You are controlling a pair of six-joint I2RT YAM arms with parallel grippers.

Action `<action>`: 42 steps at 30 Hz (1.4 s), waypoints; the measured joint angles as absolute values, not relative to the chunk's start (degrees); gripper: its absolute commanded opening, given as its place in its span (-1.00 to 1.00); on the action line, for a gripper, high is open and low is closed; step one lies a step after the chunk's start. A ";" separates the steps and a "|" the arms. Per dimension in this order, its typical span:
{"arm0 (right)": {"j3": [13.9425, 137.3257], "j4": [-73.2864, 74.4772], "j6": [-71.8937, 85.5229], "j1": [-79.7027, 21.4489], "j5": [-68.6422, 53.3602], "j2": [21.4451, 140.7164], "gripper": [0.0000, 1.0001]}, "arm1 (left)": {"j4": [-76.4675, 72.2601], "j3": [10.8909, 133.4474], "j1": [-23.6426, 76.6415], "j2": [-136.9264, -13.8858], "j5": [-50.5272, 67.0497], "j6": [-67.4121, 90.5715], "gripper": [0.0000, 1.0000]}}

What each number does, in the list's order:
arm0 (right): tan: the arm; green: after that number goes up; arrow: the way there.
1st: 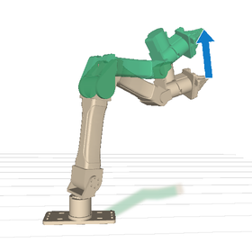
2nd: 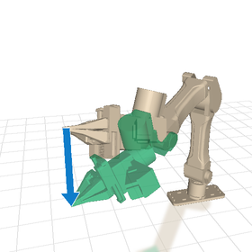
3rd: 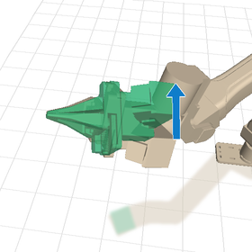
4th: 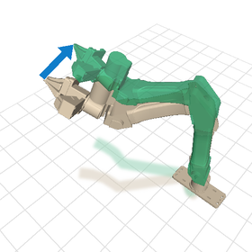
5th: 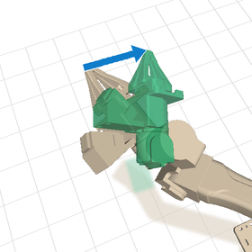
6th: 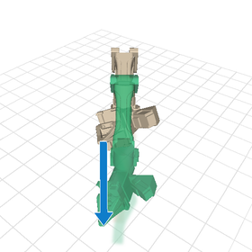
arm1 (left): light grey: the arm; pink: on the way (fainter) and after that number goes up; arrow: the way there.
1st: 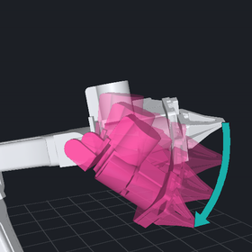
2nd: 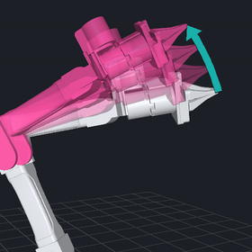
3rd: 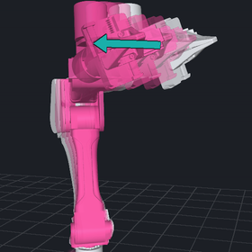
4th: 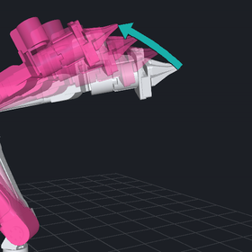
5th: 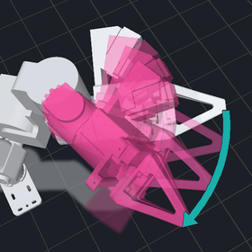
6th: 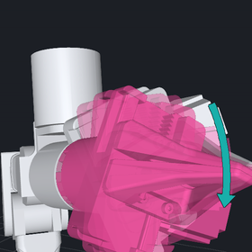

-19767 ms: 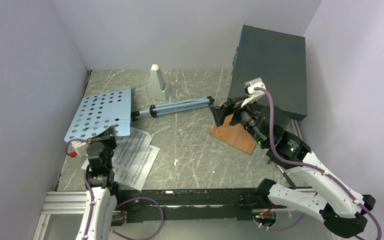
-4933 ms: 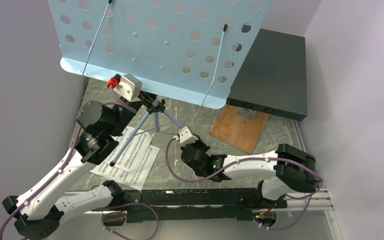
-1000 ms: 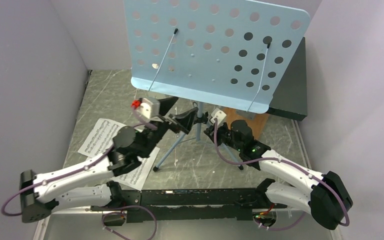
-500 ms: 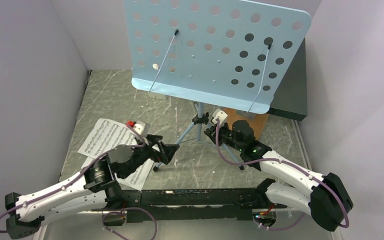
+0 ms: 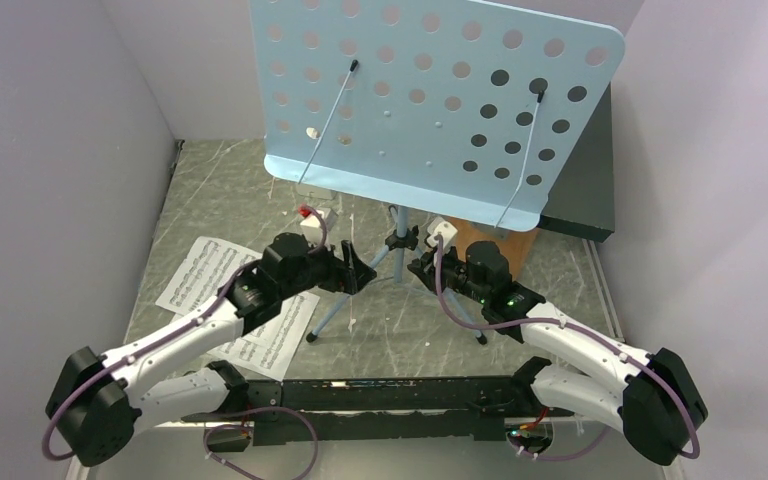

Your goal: Set up the instrument practice props

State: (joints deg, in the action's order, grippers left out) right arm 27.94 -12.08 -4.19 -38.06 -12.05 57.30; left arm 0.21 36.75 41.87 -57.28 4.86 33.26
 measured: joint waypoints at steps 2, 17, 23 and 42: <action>27.94 -12.08 -3.90 -38.06 -12.08 57.30 -1.00 | -1.21 36.75 41.87 -59.66 7.05 33.93 0.71; 27.64 -9.26 10.55 -46.37 -0.21 54.68 -1.00 | -4.82 36.01 41.87 -63.35 6.00 35.18 0.28; 27.64 -9.65 12.84 -51.83 10.41 55.22 -1.00 | -4.05 37.04 41.71 -65.14 2.94 34.13 0.22; 34.89 -29.93 19.53 -53.56 23.75 77.56 -1.00 | 1.72 51.62 29.91 -79.68 6.70 25.39 0.62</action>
State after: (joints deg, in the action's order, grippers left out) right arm 34.89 -29.93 19.53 -53.56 23.75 77.56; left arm 1.72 51.62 29.91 -79.68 6.70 25.39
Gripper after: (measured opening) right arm 0.182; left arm 0.724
